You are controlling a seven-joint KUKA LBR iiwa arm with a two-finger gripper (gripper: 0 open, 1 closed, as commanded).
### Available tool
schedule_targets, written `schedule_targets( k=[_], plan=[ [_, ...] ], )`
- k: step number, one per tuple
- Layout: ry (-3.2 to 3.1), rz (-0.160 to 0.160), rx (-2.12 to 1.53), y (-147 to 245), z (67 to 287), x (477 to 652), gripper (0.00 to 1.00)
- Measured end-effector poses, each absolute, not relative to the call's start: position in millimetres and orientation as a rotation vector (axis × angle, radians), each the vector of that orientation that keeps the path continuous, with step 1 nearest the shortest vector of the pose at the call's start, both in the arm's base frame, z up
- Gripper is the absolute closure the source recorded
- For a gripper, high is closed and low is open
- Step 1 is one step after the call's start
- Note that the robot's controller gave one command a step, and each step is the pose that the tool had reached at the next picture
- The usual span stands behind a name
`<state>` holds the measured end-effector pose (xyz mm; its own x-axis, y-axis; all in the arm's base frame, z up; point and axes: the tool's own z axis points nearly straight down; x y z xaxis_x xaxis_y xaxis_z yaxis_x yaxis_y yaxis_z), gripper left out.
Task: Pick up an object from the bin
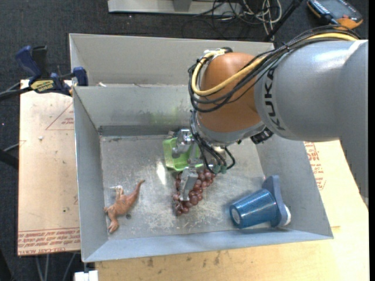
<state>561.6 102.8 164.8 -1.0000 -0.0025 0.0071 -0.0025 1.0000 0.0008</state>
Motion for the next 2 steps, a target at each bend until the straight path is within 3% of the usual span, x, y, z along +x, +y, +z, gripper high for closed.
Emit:
schedule_targets(
  k=[1,2],
  plan=[
    [-3.142,-0.002,-0.001,102.1,168.6,563.5,1.00],
    [-3.142,-0.002,-0.002,102.0,168.6,563.5,1.00]
  ],
)
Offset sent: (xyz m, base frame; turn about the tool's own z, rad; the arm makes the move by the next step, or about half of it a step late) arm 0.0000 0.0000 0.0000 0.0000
